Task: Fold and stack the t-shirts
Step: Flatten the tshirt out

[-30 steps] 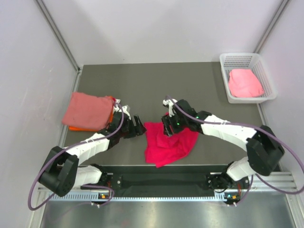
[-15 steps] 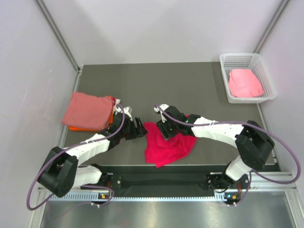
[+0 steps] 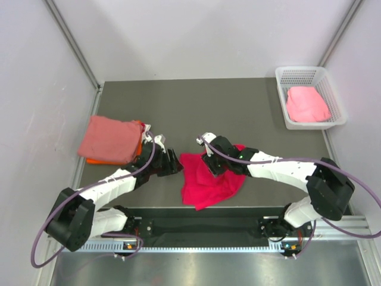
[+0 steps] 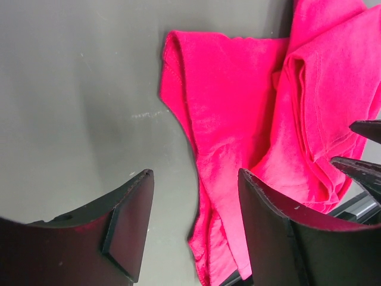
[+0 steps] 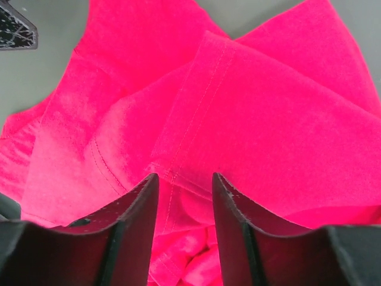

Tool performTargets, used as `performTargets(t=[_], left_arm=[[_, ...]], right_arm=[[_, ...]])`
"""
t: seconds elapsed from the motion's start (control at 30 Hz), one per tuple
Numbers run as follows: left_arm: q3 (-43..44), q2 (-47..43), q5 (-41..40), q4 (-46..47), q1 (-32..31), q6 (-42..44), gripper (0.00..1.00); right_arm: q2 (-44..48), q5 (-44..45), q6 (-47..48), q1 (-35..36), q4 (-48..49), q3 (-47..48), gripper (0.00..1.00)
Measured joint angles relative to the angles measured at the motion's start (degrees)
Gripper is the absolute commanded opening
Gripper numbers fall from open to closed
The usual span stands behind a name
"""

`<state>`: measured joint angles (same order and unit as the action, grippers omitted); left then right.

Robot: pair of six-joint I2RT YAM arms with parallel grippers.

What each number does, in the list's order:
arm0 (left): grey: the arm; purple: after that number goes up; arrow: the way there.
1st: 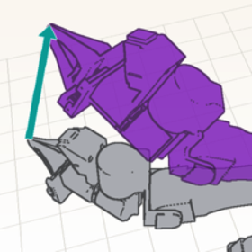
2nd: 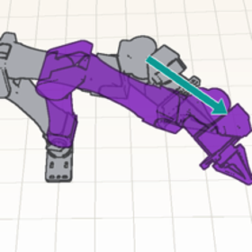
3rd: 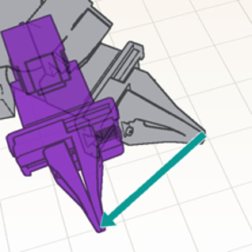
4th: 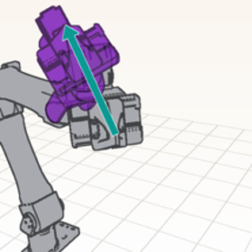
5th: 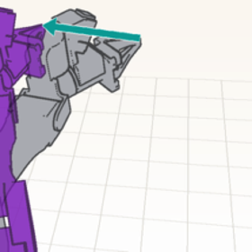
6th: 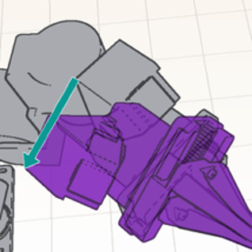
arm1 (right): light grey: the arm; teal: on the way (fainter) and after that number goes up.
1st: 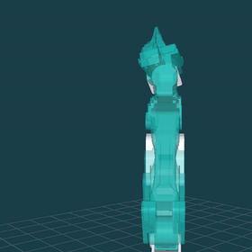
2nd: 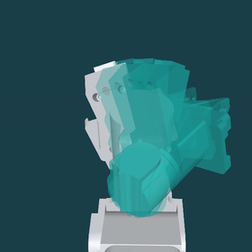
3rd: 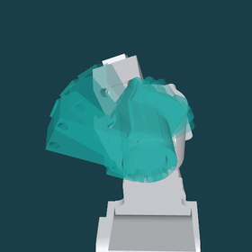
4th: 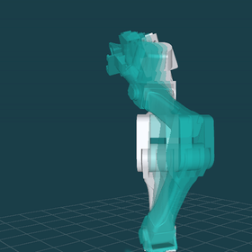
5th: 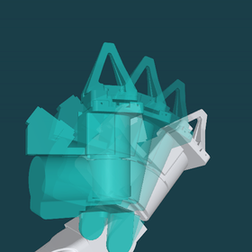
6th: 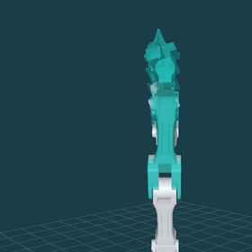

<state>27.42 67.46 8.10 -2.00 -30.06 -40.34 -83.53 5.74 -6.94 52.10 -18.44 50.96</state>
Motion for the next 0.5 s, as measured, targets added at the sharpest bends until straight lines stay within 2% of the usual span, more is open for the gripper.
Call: performTargets(t=[0.2, 0.3, 0.37, 0.4, 0.5], left_arm=[[0.00, -0.92, -0.07, -1.60, 0.00, 0.09, 0.63], [0.00, -1.75, -0.17, -2.19, 0.00, 0.22, 0.63], [0.00, -2.27, -0.20, -2.56, 0.00, 0.28, 0.63], [0.00, -2.49, -0.22, -2.73, -0.02, 0.33, 0.63], [0.00, -2.51, -0.24, -2.93, -0.02, 0.50, 0.63]], right_arm=[[-1.60, -0.87, 0.98, 0.94, 0.28, 0.02, 0.47], [-2.89, -1.25, 1.27, 1.57, 0.42, 0.04, 0.53], [-3.80, -1.42, 1.49, 1.90, 0.57, 0.07, 0.53], [-4.33, -1.42, 1.49, 2.03, 0.72, 0.07, 0.50], [-5.22, -1.29, 1.88, 2.16, 1.03, 0.09, 0.26]])
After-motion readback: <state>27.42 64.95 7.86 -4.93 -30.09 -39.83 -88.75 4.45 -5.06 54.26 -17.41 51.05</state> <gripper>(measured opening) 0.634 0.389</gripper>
